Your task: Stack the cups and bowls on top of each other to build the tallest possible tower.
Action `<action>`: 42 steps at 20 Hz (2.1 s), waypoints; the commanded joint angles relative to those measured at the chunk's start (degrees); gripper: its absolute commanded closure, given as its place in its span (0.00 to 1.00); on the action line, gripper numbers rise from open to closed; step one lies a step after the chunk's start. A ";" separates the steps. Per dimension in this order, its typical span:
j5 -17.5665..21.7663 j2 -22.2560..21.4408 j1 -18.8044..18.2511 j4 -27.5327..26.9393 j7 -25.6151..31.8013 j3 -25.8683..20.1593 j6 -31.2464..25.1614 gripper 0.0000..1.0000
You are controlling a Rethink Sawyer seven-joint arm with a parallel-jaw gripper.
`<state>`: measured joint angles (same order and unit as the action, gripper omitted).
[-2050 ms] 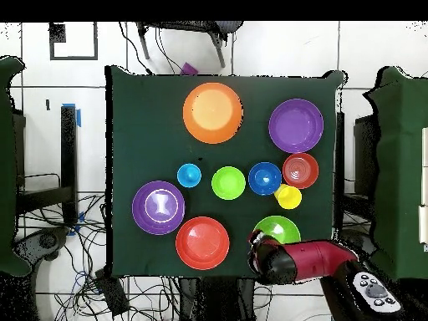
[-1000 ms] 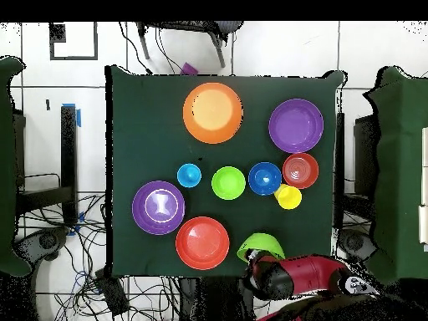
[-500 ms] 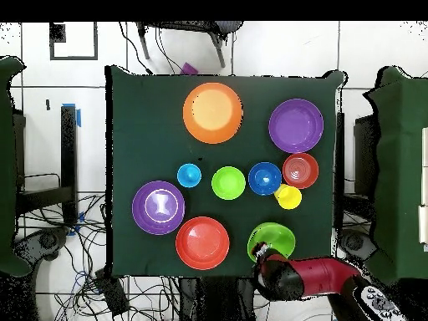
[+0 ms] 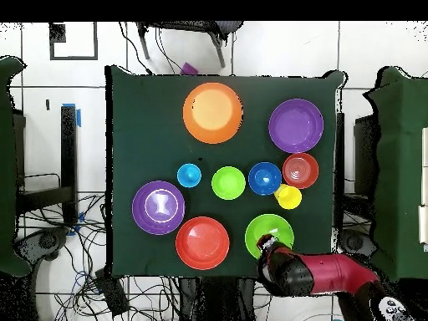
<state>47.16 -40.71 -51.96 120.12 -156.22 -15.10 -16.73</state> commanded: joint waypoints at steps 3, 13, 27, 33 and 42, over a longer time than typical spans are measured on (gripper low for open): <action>-1.91 -2.87 0.32 1.62 12.60 -9.26 -6.59 0.00; -1.18 -1.97 1.65 0.82 8.96 -10.47 -4.74 0.00; -0.93 0.66 3.08 -1.87 6.86 -10.94 -3.67 0.00; 0.58 3.20 3.30 -4.10 6.73 -10.34 -2.47 0.00; 1.90 6.01 3.89 -6.20 5.98 -9.27 -0.61 0.00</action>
<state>46.14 -38.63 -50.35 118.71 -156.22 -22.23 -18.20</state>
